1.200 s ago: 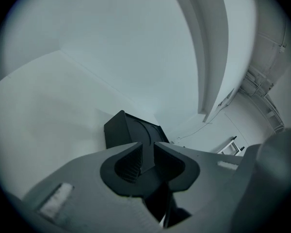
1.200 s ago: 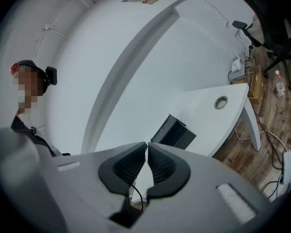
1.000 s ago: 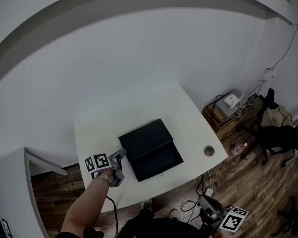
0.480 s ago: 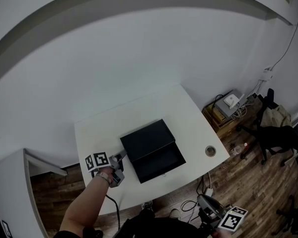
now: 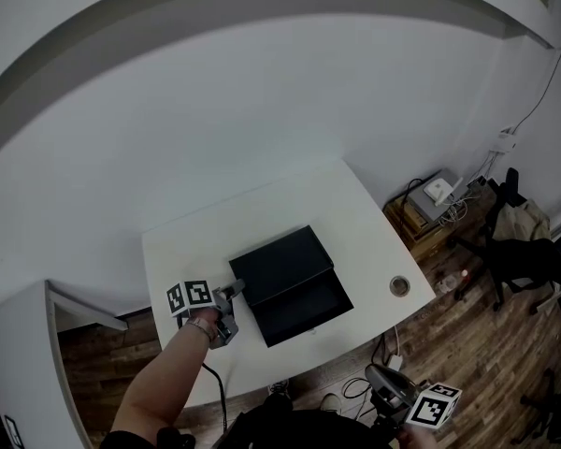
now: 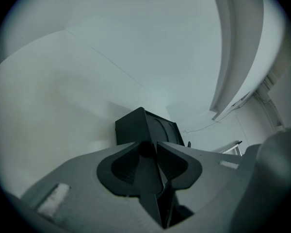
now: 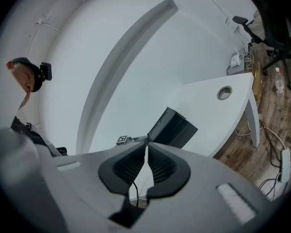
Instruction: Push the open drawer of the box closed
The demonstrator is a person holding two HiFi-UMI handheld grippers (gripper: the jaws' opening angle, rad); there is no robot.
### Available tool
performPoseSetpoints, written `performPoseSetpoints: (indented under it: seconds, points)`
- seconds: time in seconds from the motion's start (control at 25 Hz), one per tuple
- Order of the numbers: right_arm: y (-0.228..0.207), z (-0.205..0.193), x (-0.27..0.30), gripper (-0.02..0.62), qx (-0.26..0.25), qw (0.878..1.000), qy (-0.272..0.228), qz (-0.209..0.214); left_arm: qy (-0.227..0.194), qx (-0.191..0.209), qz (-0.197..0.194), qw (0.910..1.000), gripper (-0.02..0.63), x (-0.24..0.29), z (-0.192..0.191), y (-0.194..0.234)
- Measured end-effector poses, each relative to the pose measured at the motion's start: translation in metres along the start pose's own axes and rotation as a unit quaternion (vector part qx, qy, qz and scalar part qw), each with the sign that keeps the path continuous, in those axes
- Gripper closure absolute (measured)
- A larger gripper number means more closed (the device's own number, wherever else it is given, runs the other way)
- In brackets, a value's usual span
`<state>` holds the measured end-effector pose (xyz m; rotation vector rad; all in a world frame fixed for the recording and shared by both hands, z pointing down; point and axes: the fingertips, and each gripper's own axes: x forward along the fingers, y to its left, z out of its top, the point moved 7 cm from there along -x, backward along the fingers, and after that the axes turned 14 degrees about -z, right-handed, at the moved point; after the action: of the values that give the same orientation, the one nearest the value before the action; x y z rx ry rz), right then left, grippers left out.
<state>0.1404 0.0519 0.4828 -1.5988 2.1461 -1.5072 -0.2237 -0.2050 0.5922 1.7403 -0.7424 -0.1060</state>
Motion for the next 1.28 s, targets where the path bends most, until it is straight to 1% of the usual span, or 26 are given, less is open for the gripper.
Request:
performPoseSetpoints:
  seconds: [0.04, 0.12, 0.2, 0.24, 0.32, 0.44, 0.48, 0.52, 0.56, 0.6, 0.72, 0.88, 1.04, 1.08, 1.16, 1.28]
  points:
    - [0.0, -0.003, 0.007, 0.572, -0.014, 1.0, 0.011, -0.007, 0.001, -0.001, 0.0, 1.0, 0.485, 0.0, 0.001, 0.002]
    - [0.0, -0.01, 0.026, 0.57, -0.059, 0.997, 0.038, -0.02, 0.002, -0.003, -0.003, 1.0, 0.485, -0.001, 0.005, 0.004]
    - [-0.001, -0.02, 0.049, 0.557, -0.124, 0.989, 0.072, -0.032, 0.004, -0.002, -0.007, 1.0, 0.483, -0.003, 0.007, 0.004]
    - [0.0, -0.024, 0.061, 0.548, -0.163, 0.982, 0.089, -0.04, 0.005, -0.001, -0.01, 0.9999, 0.482, -0.002, 0.007, 0.004]
    - [0.001, -0.032, 0.086, 0.538, -0.245, 0.96, 0.121, -0.06, 0.008, 0.0, -0.016, 0.9998, 0.48, 0.0, 0.007, 0.002]
    - [-0.001, -0.041, 0.127, 0.52, -0.347, 0.92, 0.161, -0.091, 0.013, 0.003, -0.025, 0.9996, 0.479, 0.002, 0.005, 0.001]
    - [-0.003, -0.043, 0.14, 0.518, -0.369, 0.908, 0.173, -0.1, 0.014, 0.004, -0.027, 0.9995, 0.477, 0.002, 0.004, 0.001]
    - [-0.006, -0.045, 0.152, 0.504, -0.383, 0.899, 0.184, -0.109, 0.015, 0.004, -0.029, 0.9995, 0.476, 0.002, 0.004, 0.002]
    - [-0.008, -0.045, 0.162, 0.5, -0.388, 0.894, 0.193, -0.116, 0.015, 0.004, -0.031, 0.9994, 0.476, 0.002, 0.004, 0.002]
    - [-0.01, -0.046, 0.17, 0.494, -0.385, 0.892, 0.201, -0.122, 0.014, 0.003, -0.033, 0.9994, 0.476, 0.002, 0.004, 0.002]
    - [-0.011, -0.049, 0.183, 0.483, -0.364, 0.897, 0.214, -0.129, 0.009, -0.001, -0.04, 0.9992, 0.474, 0.002, 0.003, 0.003]
    - [-0.01, -0.052, 0.194, 0.485, -0.358, 0.897, 0.217, -0.141, 0.007, -0.005, -0.048, 0.9988, 0.474, 0.002, 0.004, 0.004]
    - [-0.014, -0.049, 0.199, 0.488, -0.342, 0.902, 0.216, -0.151, 0.012, -0.006, -0.05, 0.9987, 0.474, 0.002, 0.003, 0.004]
    - [-0.013, -0.049, 0.2, 0.493, -0.341, 0.902, 0.218, -0.15, 0.012, -0.005, -0.05, 0.9987, 0.474, 0.002, 0.003, 0.004]
    - [-0.011, -0.05, 0.201, 0.522, -0.346, 0.9, 0.22, -0.147, 0.013, -0.004, -0.049, 0.9987, 0.474, 0.001, 0.003, 0.004]
    - [-0.009, -0.049, 0.198, 0.523, -0.357, 0.898, 0.212, -0.148, 0.014, -0.003, -0.048, 0.9987, 0.474, 0.002, 0.003, 0.004]
